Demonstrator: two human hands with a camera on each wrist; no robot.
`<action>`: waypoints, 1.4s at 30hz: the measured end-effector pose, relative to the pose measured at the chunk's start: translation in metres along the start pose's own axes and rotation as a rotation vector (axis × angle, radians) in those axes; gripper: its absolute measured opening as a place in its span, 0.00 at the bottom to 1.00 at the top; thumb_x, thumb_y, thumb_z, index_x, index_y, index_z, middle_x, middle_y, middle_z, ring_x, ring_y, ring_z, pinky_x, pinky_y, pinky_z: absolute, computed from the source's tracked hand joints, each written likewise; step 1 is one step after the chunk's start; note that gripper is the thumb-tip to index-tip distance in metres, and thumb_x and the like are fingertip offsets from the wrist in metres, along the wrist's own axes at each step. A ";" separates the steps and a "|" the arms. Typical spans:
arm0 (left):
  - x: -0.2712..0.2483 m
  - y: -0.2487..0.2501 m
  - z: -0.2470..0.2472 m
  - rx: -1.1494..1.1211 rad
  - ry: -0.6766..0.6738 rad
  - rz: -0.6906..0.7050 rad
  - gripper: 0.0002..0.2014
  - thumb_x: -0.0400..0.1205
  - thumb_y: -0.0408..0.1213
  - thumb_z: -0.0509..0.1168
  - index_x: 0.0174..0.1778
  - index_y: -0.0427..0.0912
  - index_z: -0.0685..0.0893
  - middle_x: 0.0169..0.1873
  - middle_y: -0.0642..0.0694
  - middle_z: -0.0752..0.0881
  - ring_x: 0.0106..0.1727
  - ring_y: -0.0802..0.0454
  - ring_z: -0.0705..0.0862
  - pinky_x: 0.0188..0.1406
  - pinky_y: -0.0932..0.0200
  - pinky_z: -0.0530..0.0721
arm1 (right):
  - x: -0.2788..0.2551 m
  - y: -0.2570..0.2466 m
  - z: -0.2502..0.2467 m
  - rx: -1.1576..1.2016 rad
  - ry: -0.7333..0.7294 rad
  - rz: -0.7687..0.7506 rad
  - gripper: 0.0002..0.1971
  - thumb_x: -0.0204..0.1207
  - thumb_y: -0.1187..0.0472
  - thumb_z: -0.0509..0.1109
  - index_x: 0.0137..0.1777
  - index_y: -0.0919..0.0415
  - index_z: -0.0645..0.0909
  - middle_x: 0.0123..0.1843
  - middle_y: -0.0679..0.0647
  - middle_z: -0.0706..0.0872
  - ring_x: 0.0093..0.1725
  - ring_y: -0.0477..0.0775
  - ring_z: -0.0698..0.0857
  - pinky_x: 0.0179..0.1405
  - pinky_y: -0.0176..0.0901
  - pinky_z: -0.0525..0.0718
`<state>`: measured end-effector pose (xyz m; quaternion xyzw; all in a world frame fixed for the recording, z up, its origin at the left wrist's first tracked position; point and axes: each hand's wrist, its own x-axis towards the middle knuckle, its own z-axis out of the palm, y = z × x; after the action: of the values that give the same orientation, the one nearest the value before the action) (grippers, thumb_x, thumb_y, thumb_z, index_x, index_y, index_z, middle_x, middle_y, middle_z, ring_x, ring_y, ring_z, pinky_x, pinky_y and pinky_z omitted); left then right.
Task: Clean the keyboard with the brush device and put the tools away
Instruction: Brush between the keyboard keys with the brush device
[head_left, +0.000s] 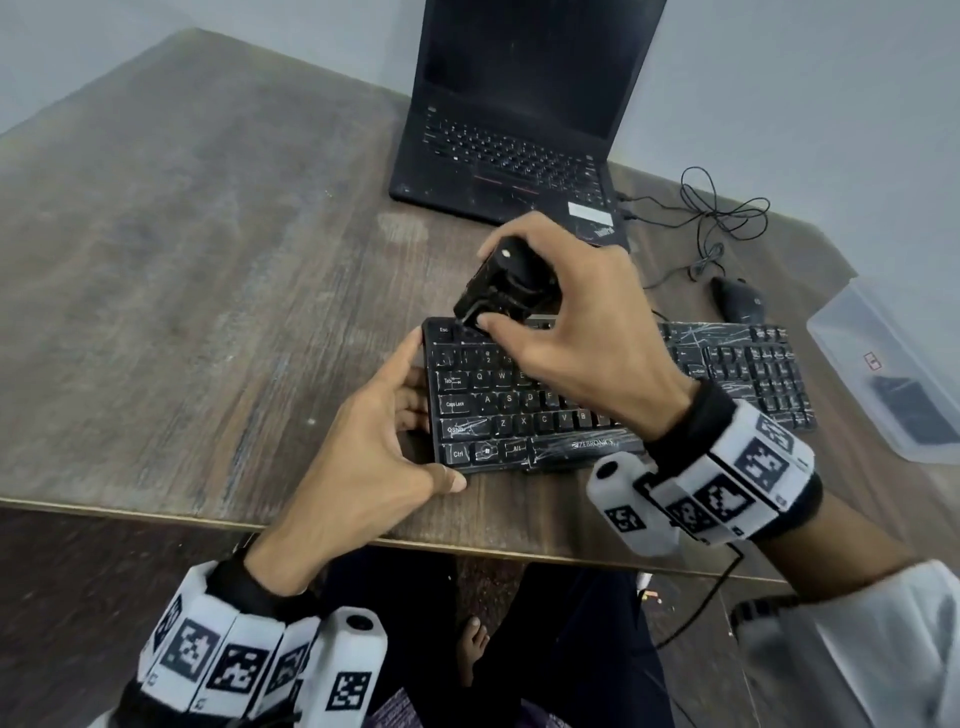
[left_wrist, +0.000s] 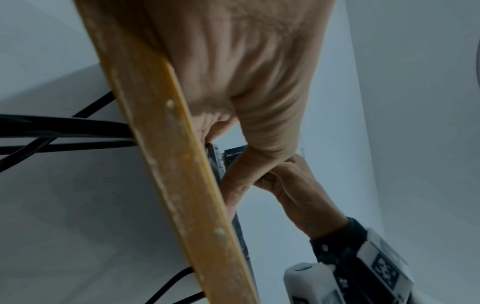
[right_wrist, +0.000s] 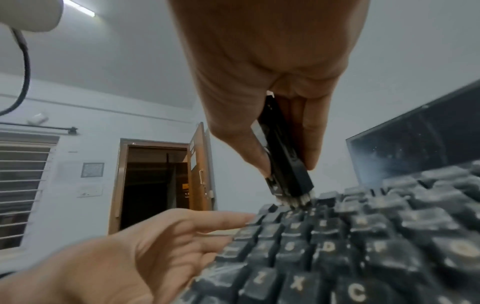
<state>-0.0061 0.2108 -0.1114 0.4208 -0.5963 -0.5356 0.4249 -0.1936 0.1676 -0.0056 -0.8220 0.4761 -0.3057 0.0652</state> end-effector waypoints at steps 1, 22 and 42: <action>0.000 0.001 0.000 -0.002 0.002 -0.003 0.66 0.58 0.21 0.86 0.89 0.57 0.59 0.60 0.60 0.86 0.61 0.52 0.88 0.67 0.48 0.86 | -0.001 -0.002 0.002 0.008 -0.017 -0.012 0.20 0.71 0.62 0.82 0.62 0.59 0.83 0.47 0.46 0.90 0.44 0.47 0.91 0.43 0.48 0.91; 0.000 0.002 0.000 -0.031 -0.007 0.013 0.62 0.58 0.23 0.84 0.88 0.56 0.62 0.59 0.56 0.89 0.58 0.52 0.89 0.63 0.49 0.87 | 0.006 -0.008 -0.006 -0.016 -0.402 -0.233 0.18 0.73 0.61 0.81 0.62 0.60 0.84 0.43 0.48 0.91 0.39 0.47 0.90 0.39 0.44 0.88; 0.003 -0.004 0.000 -0.029 -0.006 0.036 0.63 0.59 0.18 0.83 0.82 0.71 0.65 0.55 0.59 0.88 0.55 0.54 0.88 0.56 0.55 0.87 | 0.006 0.002 -0.006 0.021 -0.292 -0.199 0.18 0.75 0.62 0.81 0.63 0.62 0.83 0.47 0.50 0.91 0.42 0.51 0.91 0.40 0.50 0.91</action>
<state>-0.0064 0.2077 -0.1156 0.4021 -0.5972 -0.5377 0.4389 -0.1959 0.1623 0.0010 -0.9001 0.3745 -0.1931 0.1114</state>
